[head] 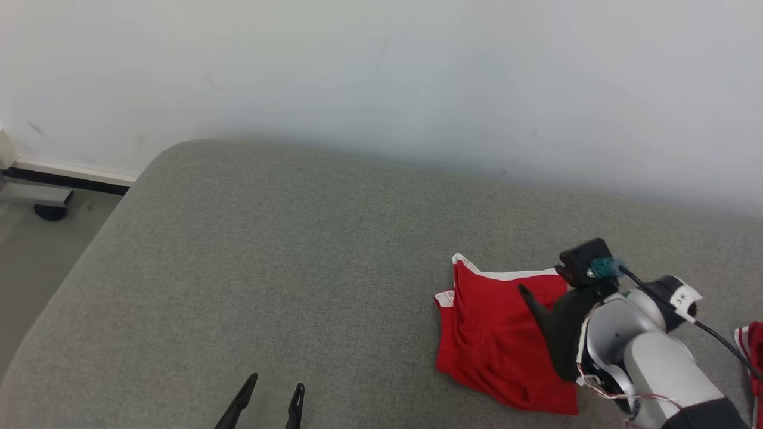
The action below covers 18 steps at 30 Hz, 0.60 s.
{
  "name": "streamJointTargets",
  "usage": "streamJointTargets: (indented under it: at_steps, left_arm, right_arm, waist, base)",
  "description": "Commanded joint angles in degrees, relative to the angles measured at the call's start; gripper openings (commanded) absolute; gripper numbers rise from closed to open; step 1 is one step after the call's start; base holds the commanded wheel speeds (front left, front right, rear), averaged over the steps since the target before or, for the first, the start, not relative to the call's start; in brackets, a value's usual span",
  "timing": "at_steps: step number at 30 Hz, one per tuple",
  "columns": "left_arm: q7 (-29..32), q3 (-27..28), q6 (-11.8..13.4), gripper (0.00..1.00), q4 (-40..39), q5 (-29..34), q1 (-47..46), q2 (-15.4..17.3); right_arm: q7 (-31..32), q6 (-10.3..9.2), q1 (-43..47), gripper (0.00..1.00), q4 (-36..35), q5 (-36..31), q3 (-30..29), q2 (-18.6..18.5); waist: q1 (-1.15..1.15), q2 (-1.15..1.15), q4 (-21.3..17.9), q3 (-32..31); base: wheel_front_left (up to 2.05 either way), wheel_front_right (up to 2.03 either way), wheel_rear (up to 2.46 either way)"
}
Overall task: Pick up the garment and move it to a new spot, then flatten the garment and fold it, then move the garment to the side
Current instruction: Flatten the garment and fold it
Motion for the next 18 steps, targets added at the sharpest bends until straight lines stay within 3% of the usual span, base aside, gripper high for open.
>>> streamJointTargets:
  at_steps: [1, 2, 3, 4, 5, 13, 18]
  left_arm:
    - [-0.42, -0.22, 0.07, 1.0, -0.08, -0.49, 0.32, -0.27]
    - [-0.42, -0.36, 0.03, 1.0, 0.0, -0.5, 0.1, -0.37]
    - [-0.47, -0.53, -0.04, 1.0, 0.05, -0.48, -0.17, -0.49]
    - [-0.47, -0.53, -0.04, 1.0, 0.05, -0.48, -0.17, -0.49]
    - [-0.5, -0.7, -0.17, 1.0, 0.1, -0.4, -0.52, -0.65]
    - [-1.01, -1.16, -0.53, 1.0, 1.29, -0.77, -1.66, -1.11]
    - [-1.36, -1.19, -0.61, 1.0, 2.05, -1.09, -1.46, -1.18]
  right_arm:
    - [-1.5, 0.02, 2.73, 1.0, -0.26, -3.31, -2.11, -0.49]
    - [-2.4, 0.02, 3.68, 0.94, -0.15, -4.75, -3.18, -0.32]
    - [-3.72, 0.02, 4.33, 0.46, 0.08, -6.4, -4.26, 0.11]
    - [-3.72, 0.02, 4.33, 0.46, 0.08, -6.4, -4.26, 0.11]
    - [-5.22, 0.02, 4.91, 0.03, 0.44, -7.83, -5.02, 0.7]
    - [-14.32, 0.02, 4.24, 0.0, 9.38, -16.54, -2.87, 6.61]
    - [-17.59, 0.02, 3.1, 0.0, 15.08, -17.64, 1.29, 10.16]
  waist:
    - [0.0, 0.0, -0.61, -0.16]
    - [0.0, 0.0, -0.58, -0.03]
    - [0.0, 0.0, -0.46, 0.2]
    - [0.0, 0.0, -0.46, 0.2]
    - [0.0, 0.0, -0.26, 0.47]
    - [0.0, 0.0, 2.69, 2.04]
    - [0.0, 0.0, 4.04, 1.52]
  base:
    - [0.0, 0.0, 0.0]
    - [0.0, 0.0, 0.0]
    - [0.0, 0.0, 0.0]
    - [0.0, 0.0, 0.0]
    - [0.0, 0.0, 0.0]
    - [0.0, 0.0, 0.0]
    - [0.0, 0.0, 0.0]
